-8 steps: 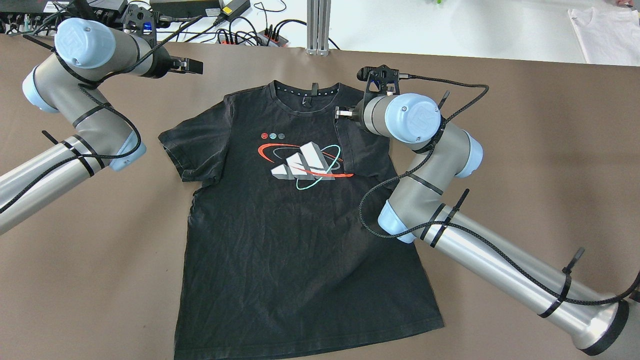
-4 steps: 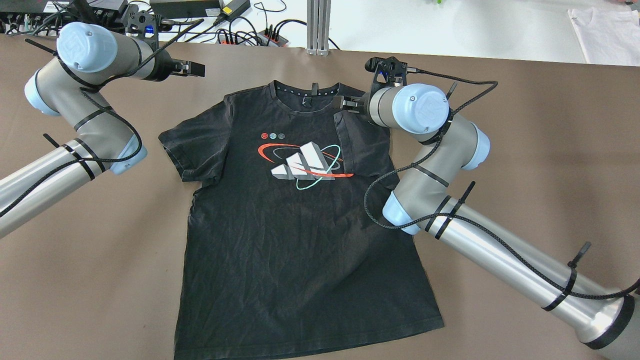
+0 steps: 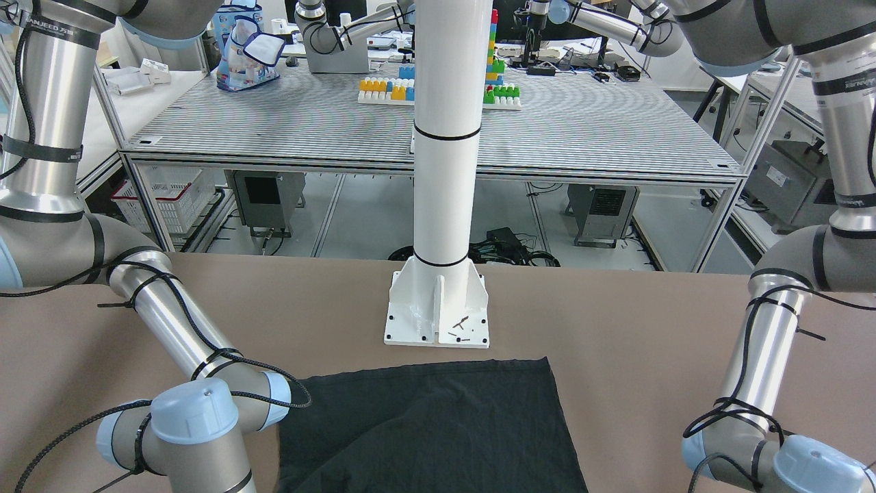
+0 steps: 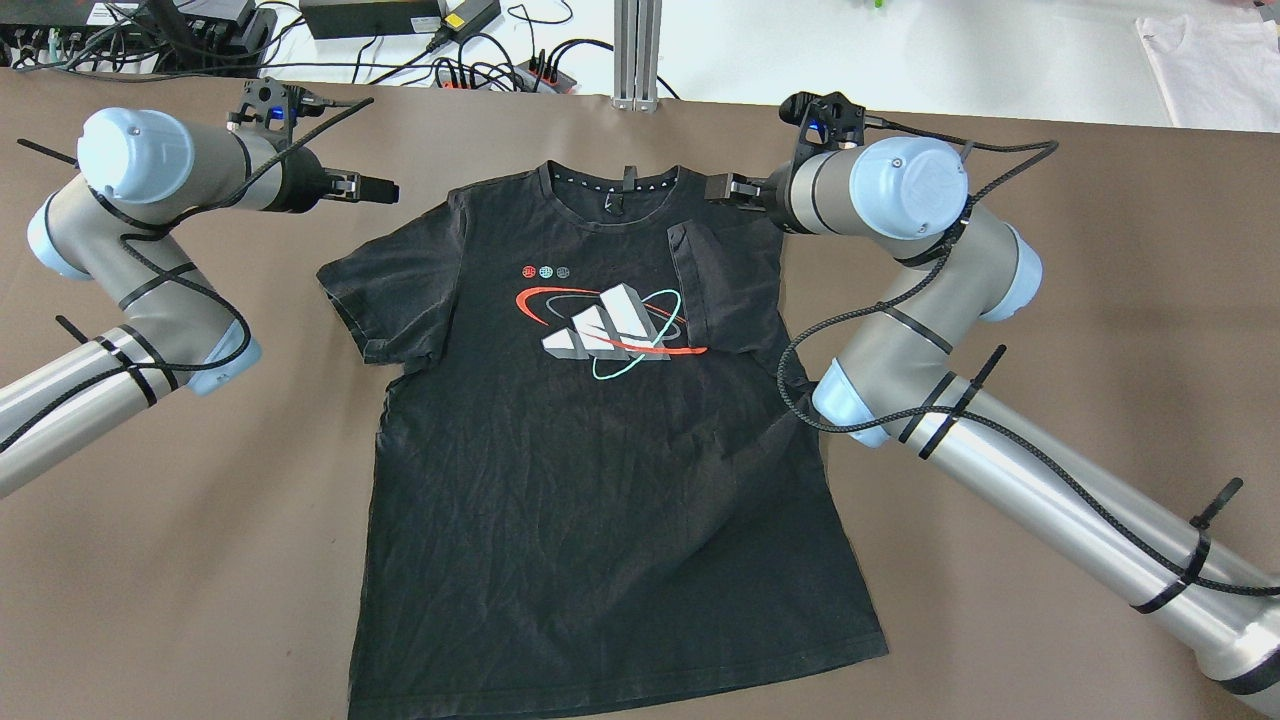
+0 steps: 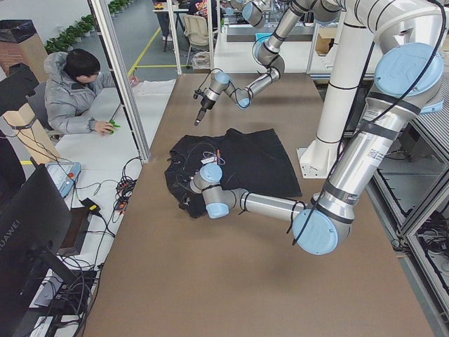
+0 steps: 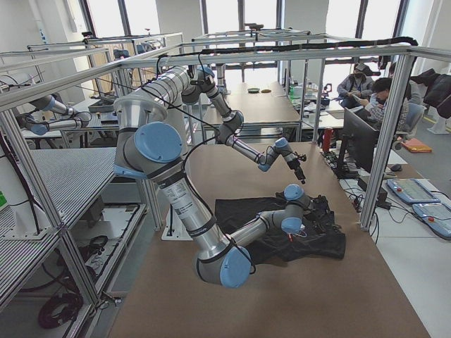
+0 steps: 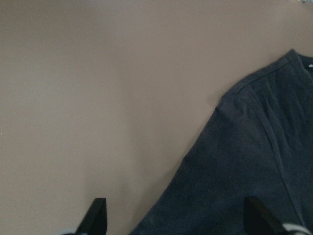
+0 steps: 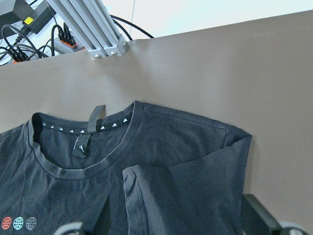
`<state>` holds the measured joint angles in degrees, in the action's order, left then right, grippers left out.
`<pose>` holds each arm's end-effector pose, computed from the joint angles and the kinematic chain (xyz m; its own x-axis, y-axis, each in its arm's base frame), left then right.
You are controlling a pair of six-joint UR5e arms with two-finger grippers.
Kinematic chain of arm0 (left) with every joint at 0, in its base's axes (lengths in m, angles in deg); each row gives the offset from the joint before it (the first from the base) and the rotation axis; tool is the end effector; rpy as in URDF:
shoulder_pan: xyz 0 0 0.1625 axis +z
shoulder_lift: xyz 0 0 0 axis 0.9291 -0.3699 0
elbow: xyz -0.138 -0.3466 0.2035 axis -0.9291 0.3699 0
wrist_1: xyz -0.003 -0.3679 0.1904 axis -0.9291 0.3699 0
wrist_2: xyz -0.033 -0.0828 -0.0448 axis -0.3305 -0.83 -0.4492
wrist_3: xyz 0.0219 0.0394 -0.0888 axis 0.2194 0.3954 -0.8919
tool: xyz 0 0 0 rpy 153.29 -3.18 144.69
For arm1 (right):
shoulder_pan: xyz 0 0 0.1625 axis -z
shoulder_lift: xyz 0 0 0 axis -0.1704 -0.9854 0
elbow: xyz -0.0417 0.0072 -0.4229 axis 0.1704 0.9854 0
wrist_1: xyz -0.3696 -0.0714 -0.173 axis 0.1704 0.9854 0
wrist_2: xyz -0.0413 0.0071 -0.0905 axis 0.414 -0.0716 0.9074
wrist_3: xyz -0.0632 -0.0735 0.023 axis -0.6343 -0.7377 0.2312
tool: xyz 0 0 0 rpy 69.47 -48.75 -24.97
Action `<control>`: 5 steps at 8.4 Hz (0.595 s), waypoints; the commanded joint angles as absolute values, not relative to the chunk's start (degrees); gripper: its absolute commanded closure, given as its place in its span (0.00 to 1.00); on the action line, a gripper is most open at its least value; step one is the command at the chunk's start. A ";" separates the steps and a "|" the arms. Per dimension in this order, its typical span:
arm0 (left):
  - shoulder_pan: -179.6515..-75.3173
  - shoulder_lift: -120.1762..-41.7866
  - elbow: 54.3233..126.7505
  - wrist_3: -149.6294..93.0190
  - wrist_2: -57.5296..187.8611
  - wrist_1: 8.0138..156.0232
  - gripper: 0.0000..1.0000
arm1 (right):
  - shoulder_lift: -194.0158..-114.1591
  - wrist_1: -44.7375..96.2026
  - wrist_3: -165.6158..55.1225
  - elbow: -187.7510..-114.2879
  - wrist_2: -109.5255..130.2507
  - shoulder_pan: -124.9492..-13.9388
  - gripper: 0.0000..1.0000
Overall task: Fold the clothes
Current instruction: 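Grasp the sleeve with the right gripper and fold it inward over the shirt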
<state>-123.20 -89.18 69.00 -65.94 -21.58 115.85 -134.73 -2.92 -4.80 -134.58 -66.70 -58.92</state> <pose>0.3263 -0.6420 0.4336 0.5482 0.2282 -0.8046 0.3482 0.8124 0.4677 -0.4043 -0.6440 0.2625 0.4763 -0.0391 0.8784 -0.4907 0.8172 0.3024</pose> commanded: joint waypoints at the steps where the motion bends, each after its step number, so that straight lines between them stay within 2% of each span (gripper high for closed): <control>1: -118.94 -86.52 69.36 -65.43 -20.71 115.77 0.00 | -135.69 -3.11 -5.04 -135.28 -66.81 -59.12 0.06; 5: -118.30 -86.70 68.39 -65.34 -21.23 115.68 0.00 | -136.49 -3.11 -5.04 -136.60 -66.81 -59.12 0.06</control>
<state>-118.24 -86.66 68.56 -65.37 -20.76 115.73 -136.19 -3.11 -5.06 -136.27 -66.81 -59.11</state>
